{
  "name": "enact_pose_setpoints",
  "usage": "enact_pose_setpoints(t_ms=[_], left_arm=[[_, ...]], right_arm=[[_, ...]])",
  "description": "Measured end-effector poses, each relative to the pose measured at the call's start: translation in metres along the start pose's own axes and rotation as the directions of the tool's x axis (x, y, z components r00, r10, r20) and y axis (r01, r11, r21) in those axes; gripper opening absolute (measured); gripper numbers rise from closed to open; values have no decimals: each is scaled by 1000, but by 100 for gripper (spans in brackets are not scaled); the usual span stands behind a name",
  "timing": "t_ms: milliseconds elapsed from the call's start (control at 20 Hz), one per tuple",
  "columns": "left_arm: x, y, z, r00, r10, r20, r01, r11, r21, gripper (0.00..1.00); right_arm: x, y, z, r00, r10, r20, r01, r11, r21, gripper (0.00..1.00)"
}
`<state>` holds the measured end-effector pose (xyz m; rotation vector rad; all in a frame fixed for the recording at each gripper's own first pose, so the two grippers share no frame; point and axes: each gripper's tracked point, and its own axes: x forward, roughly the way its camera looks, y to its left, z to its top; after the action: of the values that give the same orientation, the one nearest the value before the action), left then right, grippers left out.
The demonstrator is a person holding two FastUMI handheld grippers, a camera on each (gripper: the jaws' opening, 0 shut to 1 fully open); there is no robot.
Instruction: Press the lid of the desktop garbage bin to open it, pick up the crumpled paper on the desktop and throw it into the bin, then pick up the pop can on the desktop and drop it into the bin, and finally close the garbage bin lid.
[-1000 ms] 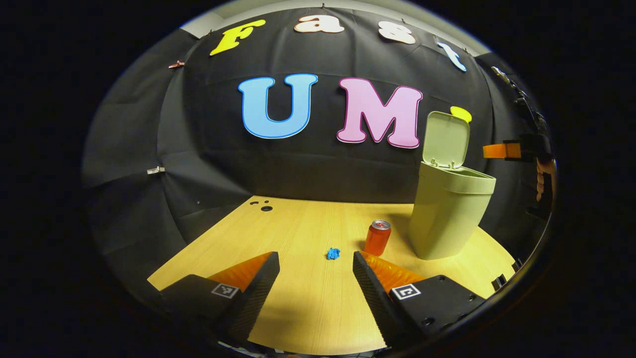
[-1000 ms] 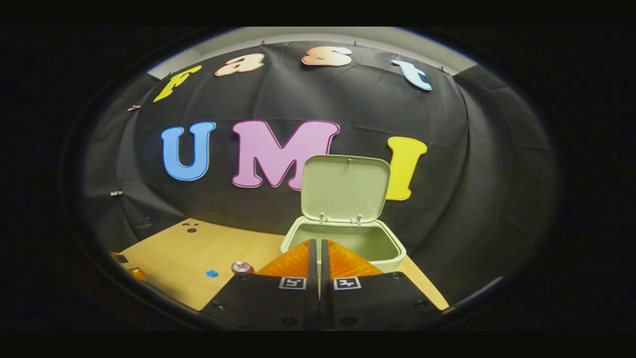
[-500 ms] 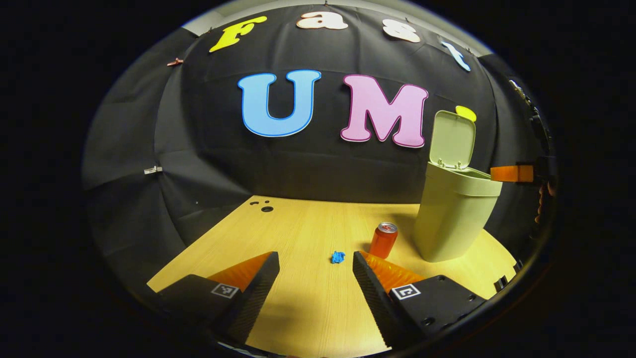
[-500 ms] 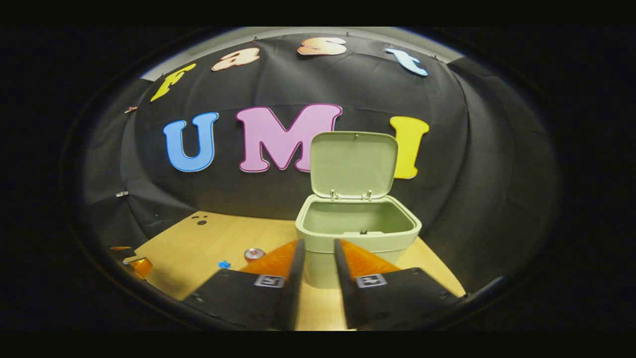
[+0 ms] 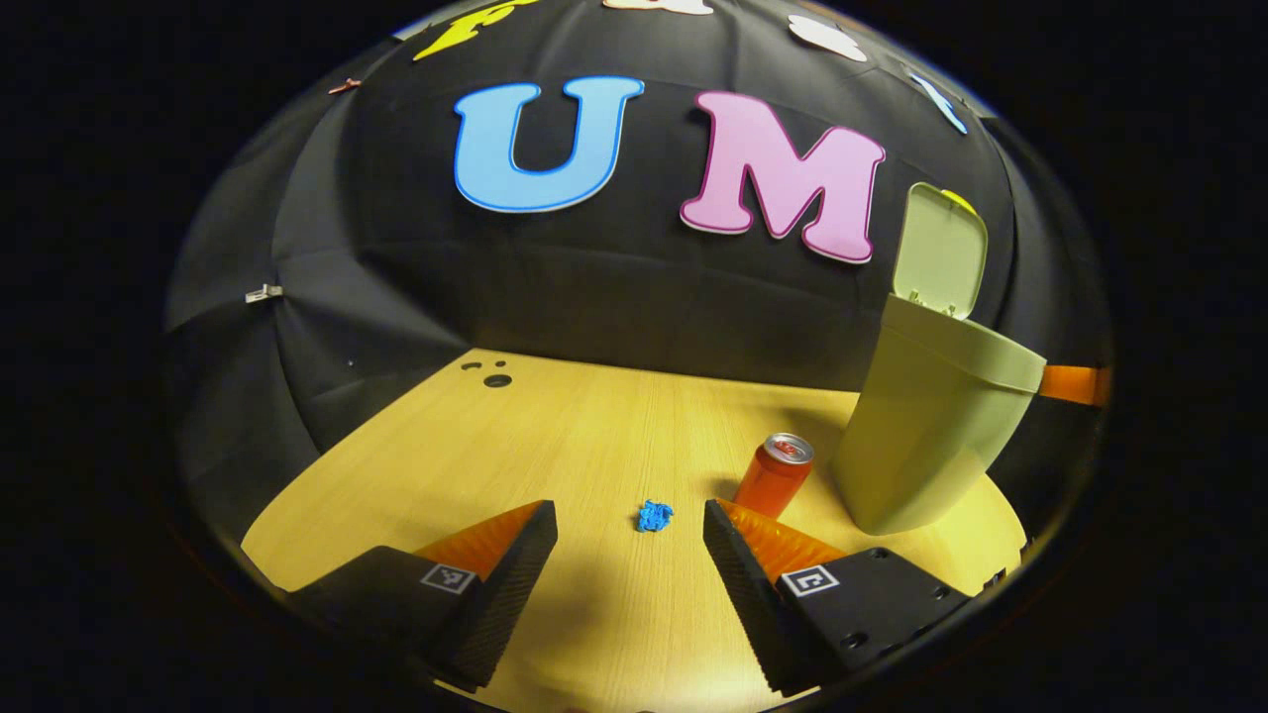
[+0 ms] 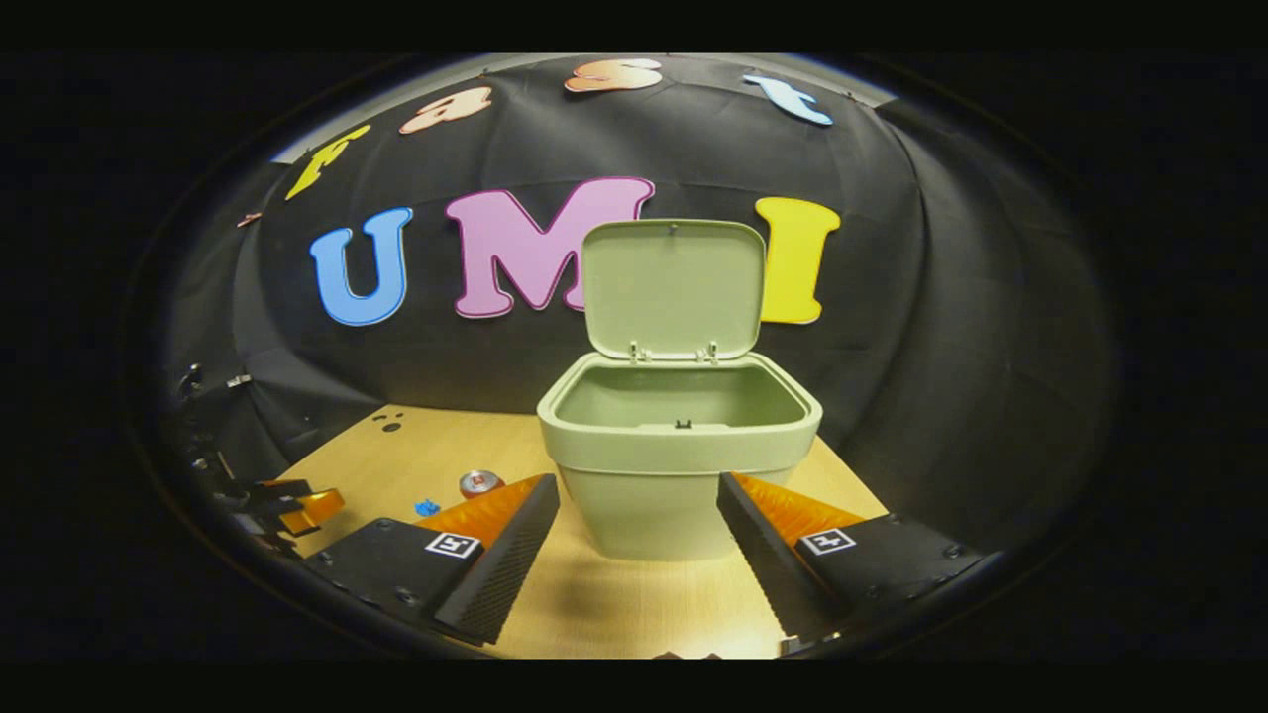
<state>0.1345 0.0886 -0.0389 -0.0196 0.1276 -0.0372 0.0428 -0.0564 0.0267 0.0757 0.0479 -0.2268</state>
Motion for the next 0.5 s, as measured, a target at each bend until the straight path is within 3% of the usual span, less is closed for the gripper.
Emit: enact_pose_setpoints(t_ms=[100, 200, 500], left_arm=[[24, -4, -9, 999, -19, -37, 19, 1000, 7, 92], [48, -7, -19, 997, -33, -76, 35, 999, 26, 96], [111, -18, -52, 981, -43, -189, 57, 996, 72, 96]], right_arm=[[1, -5, -12, 999, -1, -35, 1, 1000, 2, 100], [2, -8, -24, 998, 1, -64, 0, 1000, 8, 100], [0, -3, -51, 989, 31, -142, -32, 999, -7, 100]])
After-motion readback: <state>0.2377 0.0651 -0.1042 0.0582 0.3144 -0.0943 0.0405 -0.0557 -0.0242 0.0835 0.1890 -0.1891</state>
